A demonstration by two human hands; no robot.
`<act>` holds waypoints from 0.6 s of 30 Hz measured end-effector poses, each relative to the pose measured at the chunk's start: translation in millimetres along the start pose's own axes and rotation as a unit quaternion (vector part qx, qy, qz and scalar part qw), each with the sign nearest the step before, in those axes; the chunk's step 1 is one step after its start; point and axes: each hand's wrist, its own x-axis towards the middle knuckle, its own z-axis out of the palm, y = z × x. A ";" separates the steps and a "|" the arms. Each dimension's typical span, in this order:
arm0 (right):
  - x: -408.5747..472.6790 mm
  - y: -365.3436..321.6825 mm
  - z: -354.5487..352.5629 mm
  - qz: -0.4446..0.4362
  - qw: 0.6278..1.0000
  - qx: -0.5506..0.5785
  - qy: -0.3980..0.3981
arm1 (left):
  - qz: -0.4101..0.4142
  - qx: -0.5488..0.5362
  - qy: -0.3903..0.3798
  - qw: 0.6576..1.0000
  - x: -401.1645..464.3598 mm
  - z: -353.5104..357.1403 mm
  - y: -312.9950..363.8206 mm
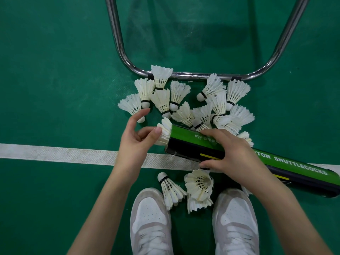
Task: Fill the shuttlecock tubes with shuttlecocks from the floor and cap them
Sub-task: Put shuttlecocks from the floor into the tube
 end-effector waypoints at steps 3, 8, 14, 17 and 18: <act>0.8 -0.9 -0.9 0.002 1.000 0.007 0.000 | -0.003 -0.004 0.016 1.000 -0.1 2.5 -1.6; 1.3 -1.7 -0.8 0.004 1.000 0.012 0.000 | -0.010 0.010 0.053 0.999 -1.5 5.1 -6.2; 1.7 -1.8 -2.0 0.006 1.000 0.011 -0.002 | -0.016 0.022 -0.016 0.999 -4.2 16.3 -8.4; 1.7 -1.1 -2.5 0.005 1.000 0.007 -0.001 | -0.022 0.008 -0.044 0.999 -5.3 17.0 -7.2; 1.6 -1.1 -2.4 0.005 1.000 0.006 0.000 | -0.021 0.017 -0.050 0.998 -5.8 16.6 -6.4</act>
